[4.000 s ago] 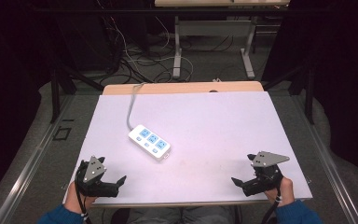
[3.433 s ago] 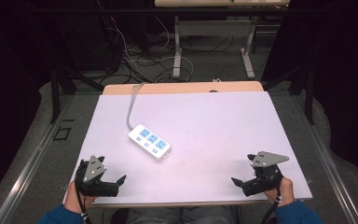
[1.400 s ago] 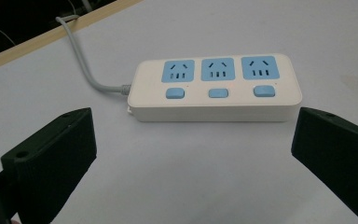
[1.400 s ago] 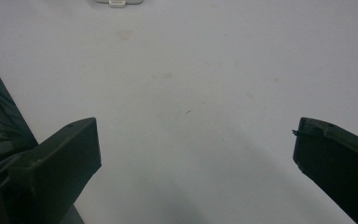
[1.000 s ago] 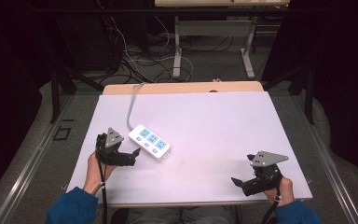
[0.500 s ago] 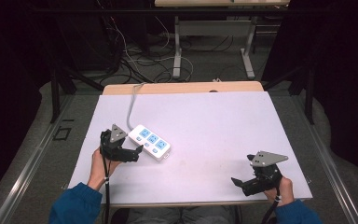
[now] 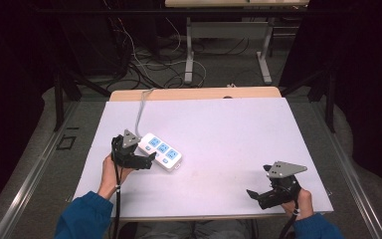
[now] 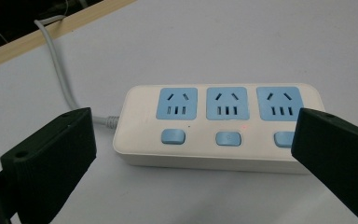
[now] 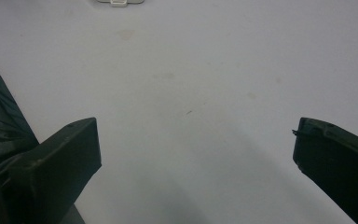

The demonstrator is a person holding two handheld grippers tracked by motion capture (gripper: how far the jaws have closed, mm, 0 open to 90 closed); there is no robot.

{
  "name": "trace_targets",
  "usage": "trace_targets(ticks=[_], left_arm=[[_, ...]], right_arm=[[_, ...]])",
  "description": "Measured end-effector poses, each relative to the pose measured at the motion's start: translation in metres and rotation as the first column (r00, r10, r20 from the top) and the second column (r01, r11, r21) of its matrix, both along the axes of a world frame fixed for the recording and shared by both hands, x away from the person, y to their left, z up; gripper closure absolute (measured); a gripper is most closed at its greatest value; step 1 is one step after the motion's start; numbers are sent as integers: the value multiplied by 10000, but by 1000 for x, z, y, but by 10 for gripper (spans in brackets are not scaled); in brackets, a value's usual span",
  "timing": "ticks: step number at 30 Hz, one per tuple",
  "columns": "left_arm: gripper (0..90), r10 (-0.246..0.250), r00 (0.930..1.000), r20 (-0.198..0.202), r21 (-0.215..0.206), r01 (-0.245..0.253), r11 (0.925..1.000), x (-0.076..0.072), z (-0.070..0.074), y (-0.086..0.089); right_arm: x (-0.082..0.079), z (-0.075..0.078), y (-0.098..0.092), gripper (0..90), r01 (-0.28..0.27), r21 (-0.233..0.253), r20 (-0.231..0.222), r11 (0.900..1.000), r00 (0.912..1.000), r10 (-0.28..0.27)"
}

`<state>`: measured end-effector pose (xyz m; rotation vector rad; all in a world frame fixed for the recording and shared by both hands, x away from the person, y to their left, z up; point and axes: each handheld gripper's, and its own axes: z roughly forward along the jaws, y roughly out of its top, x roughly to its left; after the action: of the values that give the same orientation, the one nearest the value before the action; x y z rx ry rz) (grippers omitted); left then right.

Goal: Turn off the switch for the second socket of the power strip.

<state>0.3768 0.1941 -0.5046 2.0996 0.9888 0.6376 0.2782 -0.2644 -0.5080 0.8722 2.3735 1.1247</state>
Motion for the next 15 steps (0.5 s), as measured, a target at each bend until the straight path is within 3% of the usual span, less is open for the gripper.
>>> trace_targets(ticks=[6,7,13,15], left_arm=[[0,49,10000,-12,-40,-49,10000,3,-1,-3],[1,57,10000,5,-34,-57,10000,3,-1,-4],[32,55,9999,-105,-32,-55,10000,5,-3,-7],[63,62,10000,26,-22,-62,10000,6,-3,-8]], right_arm=[[0,0,0,2,53,-19,-16,10000,10000,-53],[0,1,-1,3,-77,-117,-196,9999,9998,74],[0,0,0,3,12,-6,-11,10000,10000,-12],[-2,0,0,3,136,11,-13,9999,9999,-136]])
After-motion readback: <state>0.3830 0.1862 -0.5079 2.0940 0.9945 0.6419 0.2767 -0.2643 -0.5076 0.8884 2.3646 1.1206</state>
